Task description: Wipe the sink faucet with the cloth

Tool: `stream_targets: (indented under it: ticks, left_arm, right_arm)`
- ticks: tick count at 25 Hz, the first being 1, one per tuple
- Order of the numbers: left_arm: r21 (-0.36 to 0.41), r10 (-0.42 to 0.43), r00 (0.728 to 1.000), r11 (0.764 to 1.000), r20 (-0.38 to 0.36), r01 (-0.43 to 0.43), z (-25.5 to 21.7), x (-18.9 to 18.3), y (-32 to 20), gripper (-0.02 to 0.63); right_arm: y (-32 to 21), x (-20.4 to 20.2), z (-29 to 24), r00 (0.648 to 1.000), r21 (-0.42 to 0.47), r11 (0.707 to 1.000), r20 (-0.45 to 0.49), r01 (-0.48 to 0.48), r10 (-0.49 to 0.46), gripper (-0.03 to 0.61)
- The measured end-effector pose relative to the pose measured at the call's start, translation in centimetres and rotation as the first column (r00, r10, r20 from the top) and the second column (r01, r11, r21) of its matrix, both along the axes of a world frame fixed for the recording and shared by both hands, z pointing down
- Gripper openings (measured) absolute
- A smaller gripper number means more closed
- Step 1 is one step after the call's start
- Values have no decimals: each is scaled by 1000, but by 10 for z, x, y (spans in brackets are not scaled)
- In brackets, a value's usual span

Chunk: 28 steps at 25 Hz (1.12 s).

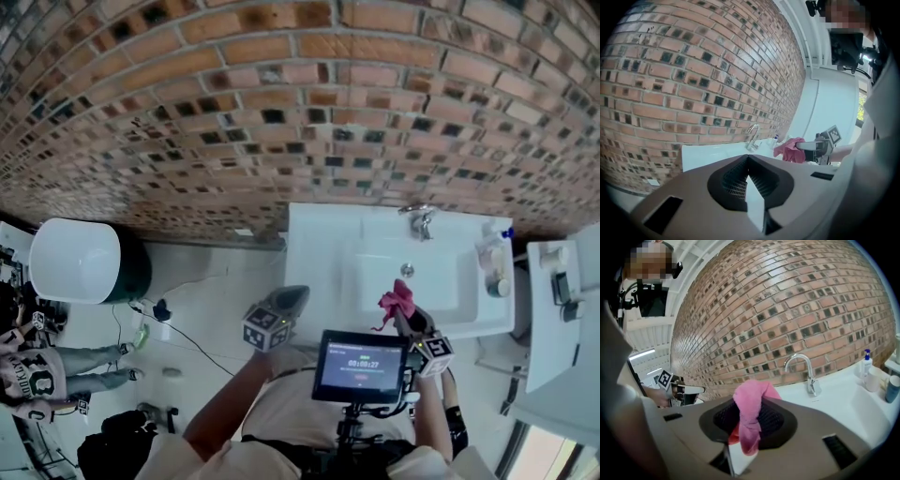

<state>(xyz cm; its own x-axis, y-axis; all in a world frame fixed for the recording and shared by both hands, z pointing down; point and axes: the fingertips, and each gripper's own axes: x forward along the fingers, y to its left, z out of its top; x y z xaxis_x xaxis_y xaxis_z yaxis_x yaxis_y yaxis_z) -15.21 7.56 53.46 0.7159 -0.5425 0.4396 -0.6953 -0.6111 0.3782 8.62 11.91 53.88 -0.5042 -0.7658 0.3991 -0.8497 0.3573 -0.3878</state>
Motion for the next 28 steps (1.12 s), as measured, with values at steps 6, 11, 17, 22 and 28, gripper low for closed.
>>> stream_targets:
  ticks: [6, 11, 17, 22, 28]
  left_arm:
    - [8, -33, 999, 999, 12, 33, 5, -1, -10, -8]
    - [12, -40, 999, 999, 13, 40, 4, 4, -15, -8]
    - [-5, -38, 999, 999, 22, 38, 10, 9, -11, -8]
    - [-21, -35, 999, 999, 23, 36, 14, 13, -4, -8]
    - [-41, -18, 999, 999, 26, 19, 21, 18, -1, -8]
  right_arm:
    - [-7, 11, 8, 1000, -2, 1000, -10, 8, -8, 107]
    - [-7, 24, 17, 1000, -22, 1000, -12, -7, 7, 107]
    - [-7, 32, 25, 1000, -43, 999, 3, -22, 22, 107]
    - [-6, 27, 31, 1000, -56, 998, 7, -13, 13, 107]
    - [-8, 23, 34, 1000, -56, 998, 0, 5, -5, 107]
